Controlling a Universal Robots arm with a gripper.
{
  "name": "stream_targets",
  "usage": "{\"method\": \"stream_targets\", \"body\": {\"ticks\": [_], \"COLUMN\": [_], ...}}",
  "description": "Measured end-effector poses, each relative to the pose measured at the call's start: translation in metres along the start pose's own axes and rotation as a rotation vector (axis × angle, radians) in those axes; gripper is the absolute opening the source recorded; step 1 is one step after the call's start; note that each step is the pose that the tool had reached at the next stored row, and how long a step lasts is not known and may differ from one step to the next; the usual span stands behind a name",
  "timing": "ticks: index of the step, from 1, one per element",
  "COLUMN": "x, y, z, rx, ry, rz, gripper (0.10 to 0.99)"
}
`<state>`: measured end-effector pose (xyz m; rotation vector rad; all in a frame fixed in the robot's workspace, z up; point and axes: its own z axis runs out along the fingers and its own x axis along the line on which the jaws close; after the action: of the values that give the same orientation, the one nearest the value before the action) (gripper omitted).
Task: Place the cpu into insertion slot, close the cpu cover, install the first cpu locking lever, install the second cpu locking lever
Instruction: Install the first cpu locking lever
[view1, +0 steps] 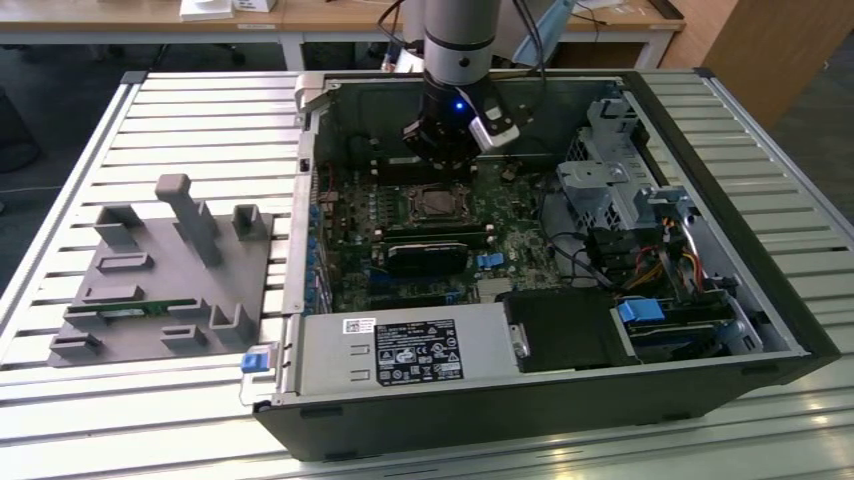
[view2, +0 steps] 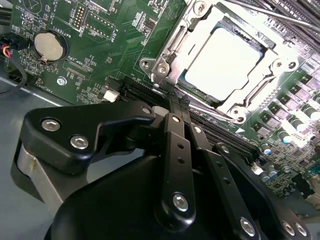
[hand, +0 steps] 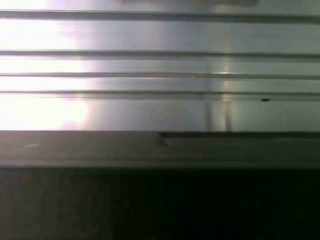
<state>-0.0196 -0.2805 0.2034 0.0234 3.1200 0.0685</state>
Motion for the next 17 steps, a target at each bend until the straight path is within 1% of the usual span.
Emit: {"method": "stream_targets", "body": {"ticks": [2, 8, 10, 13, 17], "x": [0.0, 0.0001, 0.0001, -0.0002, -0.0009], "y": [0.0, 0.0005, 0.001, 0.0022, 0.0038], "z": [-0.0001, 0.0013, 0.002, 0.0033, 0.0056], "rx": [0.009, 0.044, 0.053, 0.059, 0.059], "ry": [0.0001, -0.0003, -0.0005, -0.0003, -0.0008], "rz": [0.0, -0.001, -0.001, -0.001, -0.001], "gripper": [0.106, 0.106, 0.106, 0.106, 0.106]}}
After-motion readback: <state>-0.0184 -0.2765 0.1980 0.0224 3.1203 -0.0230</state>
